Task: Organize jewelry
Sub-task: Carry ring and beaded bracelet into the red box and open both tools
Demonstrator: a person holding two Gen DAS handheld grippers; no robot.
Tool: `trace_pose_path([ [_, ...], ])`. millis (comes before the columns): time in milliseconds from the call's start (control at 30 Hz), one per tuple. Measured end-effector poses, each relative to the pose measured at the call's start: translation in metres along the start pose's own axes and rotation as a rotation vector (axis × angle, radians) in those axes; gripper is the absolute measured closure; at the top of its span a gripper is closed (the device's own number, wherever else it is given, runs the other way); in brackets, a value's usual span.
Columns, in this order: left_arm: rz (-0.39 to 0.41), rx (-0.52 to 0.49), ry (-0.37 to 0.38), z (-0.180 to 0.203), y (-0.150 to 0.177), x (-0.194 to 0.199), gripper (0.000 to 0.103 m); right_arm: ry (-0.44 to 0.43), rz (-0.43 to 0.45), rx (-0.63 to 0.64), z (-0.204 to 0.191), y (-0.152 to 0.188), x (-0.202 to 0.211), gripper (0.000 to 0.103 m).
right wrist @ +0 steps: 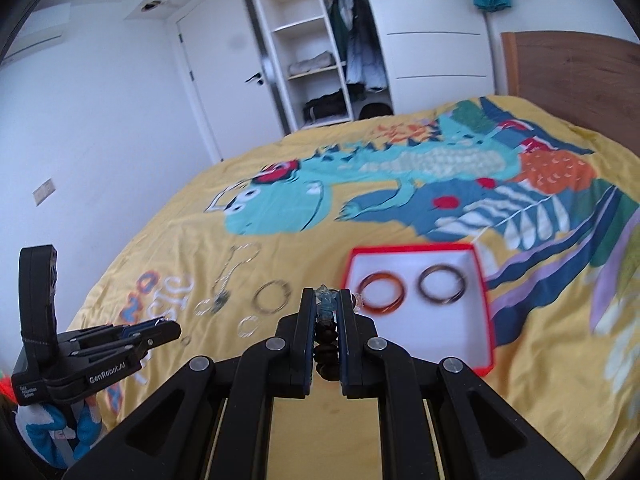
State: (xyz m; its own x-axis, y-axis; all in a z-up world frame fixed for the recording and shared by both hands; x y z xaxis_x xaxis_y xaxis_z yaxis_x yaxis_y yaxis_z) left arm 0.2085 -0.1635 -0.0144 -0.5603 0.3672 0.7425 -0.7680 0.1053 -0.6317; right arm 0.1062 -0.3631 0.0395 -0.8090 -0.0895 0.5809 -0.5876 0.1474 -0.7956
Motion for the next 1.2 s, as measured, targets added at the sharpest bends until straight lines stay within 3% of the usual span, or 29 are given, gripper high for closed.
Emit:
trace_pose_path([
  [233,-0.036,-0.052,0.042,0.054,-0.024,-0.06,0.089,0.065,-0.014,-0.025,0.054,-0.006,-0.029,0.093],
  [533,-0.139,-0.095,0.083,0.104,-0.012,-0.141,0.088,0.109,-0.141,-0.056,0.107,0.031,-0.091,0.093],
  [833,-0.225,-0.135,0.073,0.116,0.014,-0.185,0.088,0.103,-0.246,-0.048,0.128,0.063,-0.132,0.093],
  [1200,-0.275,-0.133,0.021,0.104,0.033,-0.208,0.088,0.108,-0.307,-0.021,0.13,0.081,-0.148,0.092],
])
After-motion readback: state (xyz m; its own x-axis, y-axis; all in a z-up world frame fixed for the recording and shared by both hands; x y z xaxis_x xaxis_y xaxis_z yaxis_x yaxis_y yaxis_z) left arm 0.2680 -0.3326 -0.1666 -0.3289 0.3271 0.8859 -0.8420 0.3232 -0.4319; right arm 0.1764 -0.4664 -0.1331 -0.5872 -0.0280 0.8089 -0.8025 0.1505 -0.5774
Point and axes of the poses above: each gripper's, at about its wrist camera, not at the fingertips, and x roughly against the way its jaws point, z to its right, y to its underside, the point moved 4 cm from there along -x, roughly the way its jaws point, and after that the axes turned 5 degrees about x, right-handed, at the moved point
